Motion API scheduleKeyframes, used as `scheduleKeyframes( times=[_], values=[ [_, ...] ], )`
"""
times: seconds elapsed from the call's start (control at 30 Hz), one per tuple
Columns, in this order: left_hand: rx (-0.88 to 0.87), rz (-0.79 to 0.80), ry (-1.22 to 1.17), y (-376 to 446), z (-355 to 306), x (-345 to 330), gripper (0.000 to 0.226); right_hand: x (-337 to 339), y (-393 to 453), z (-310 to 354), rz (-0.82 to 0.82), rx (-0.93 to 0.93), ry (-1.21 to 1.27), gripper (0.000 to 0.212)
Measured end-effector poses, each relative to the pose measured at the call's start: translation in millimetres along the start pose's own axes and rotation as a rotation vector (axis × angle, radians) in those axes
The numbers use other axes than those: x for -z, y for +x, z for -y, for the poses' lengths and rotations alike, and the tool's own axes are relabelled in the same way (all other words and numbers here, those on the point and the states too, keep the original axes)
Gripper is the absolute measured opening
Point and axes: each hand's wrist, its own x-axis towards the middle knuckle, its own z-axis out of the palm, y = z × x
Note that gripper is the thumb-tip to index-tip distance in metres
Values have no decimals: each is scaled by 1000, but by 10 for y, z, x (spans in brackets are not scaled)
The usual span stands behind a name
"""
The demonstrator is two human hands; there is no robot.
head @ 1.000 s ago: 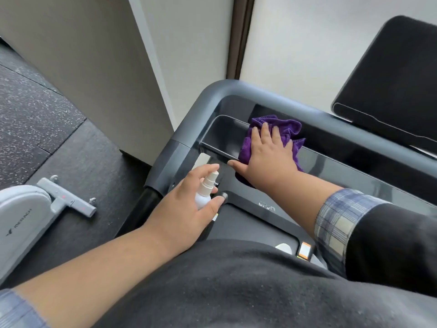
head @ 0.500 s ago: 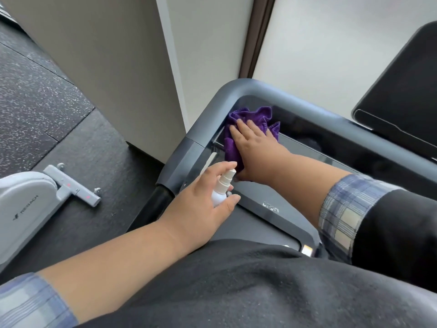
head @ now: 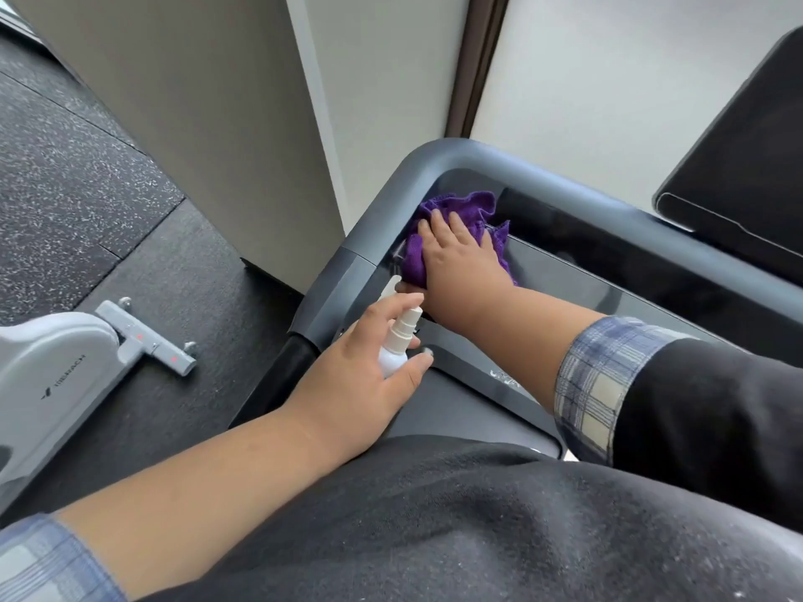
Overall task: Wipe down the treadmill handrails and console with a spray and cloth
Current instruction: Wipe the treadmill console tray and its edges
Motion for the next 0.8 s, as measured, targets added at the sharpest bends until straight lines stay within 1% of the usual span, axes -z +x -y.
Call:
scheduleKeyframes(
  times=[0.03,0.1,0.17,0.2,0.27,0.33,0.4,0.6,0.7,0.8],
  values=[
    [-6,5,7,7,-18,-7,56,9,-29,-28,5,46,-19,91],
    [-18,21,17,37,-58,-28,58,30,-121,-132,30,162,-58,96],
    [-37,41,20,78,-110,-65,59,37,-213,-264,41,214,-69,99],
    [-50,51,20,98,-140,-87,60,28,-248,-325,33,197,-55,98],
    [-79,68,12,138,-203,-137,61,6,-320,-412,5,100,-6,97],
    [-112,75,3,179,-259,-178,63,-25,-407,-480,-24,-14,44,103],
    [-135,81,4,217,-303,-214,62,-66,-524,-572,-34,-91,75,111],
    [-169,131,35,294,-422,-358,60,-218,-952,-949,-91,-254,70,105],
    [-183,152,50,297,-429,-387,61,-279,-1067,-978,-98,-343,113,105],
    [-178,150,45,256,-414,-372,60,-304,-1058,-924,-114,-392,131,102]
  ],
)
